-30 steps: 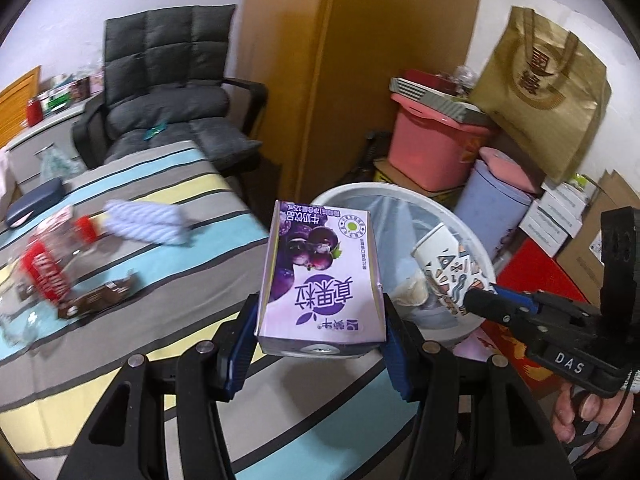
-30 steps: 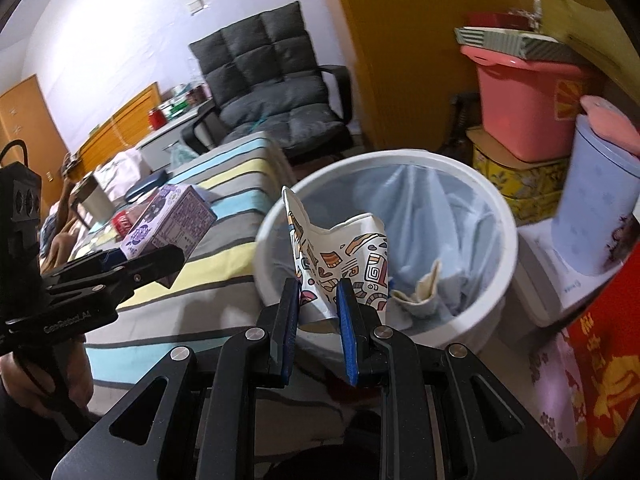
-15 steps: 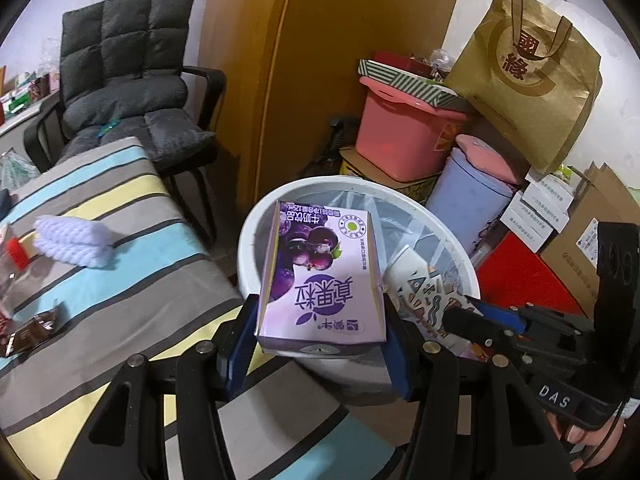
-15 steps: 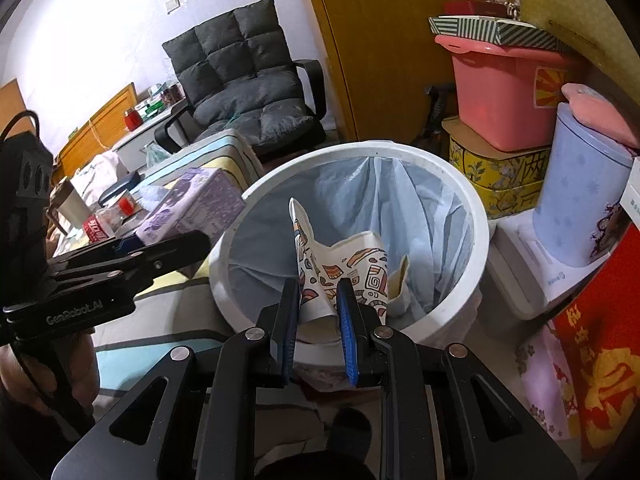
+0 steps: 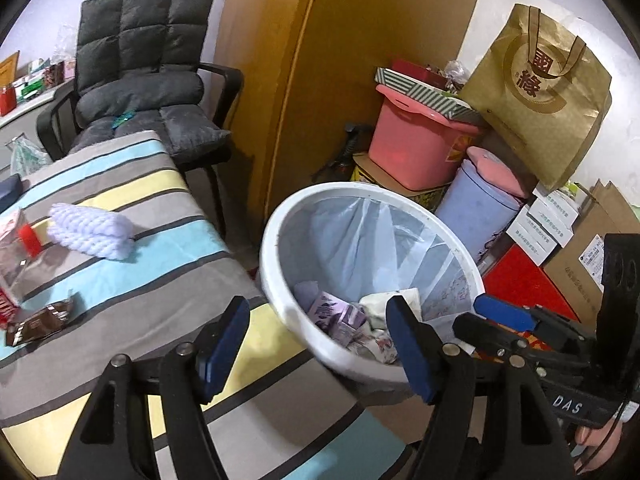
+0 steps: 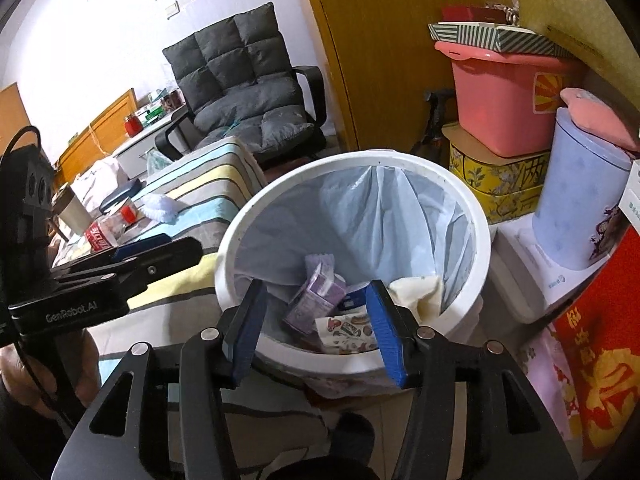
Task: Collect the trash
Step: 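Move both tools back over the table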
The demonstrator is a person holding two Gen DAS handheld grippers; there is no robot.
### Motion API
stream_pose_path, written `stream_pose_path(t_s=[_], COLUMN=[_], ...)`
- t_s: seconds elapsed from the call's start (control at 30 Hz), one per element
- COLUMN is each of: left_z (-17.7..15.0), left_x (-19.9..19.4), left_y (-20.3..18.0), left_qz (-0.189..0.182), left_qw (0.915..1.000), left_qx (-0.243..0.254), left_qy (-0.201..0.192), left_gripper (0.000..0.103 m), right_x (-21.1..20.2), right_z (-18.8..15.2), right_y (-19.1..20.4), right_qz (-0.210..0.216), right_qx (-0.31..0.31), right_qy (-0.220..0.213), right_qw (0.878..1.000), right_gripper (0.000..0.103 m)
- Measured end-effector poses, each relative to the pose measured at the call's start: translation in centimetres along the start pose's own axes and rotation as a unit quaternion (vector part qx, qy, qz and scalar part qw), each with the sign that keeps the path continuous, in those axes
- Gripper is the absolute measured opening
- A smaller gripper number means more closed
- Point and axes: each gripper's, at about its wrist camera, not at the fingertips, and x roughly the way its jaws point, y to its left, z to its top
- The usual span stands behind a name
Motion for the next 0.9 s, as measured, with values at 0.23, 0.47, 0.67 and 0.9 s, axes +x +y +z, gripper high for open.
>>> stream_pose_path(t_s=[0.23,0.47,0.67,0.9], left_z=[-1.2,-3.0,-4.5,-6.4], left_x=[-2.6,-5.3,-7.4,-10.1], left_y=[1.6,3.4,5.2,7.2], left_qz=[0.027,0.054,0.077,0.114], left_qw=[0.9994,0.9977,0.9953,0.9908], left_qx=[-0.019,-0.034,-0.050,-0.054], left_qy=[-0.009,-0.022,-0.031,-0.047], left_gripper=[0.072,0.072,0.072,0.072], right_x=[-0.4,-0.6,-0.4,-0.2], right_z=[-0.2,-0.5,-0.8,-1.1], right_y=[1.6,3.9,6.7,9.6], right_qz=[0.015,0.041,0.064,0.084], right_qx=[-0.009,-0.027,-0.056,-0.082], right_qy=[0.004,0.006,0.013,0.017], right_qw=[1.000,0.999,0.996,0.993], right_gripper=[0.054,0.054,0.054,0.054])
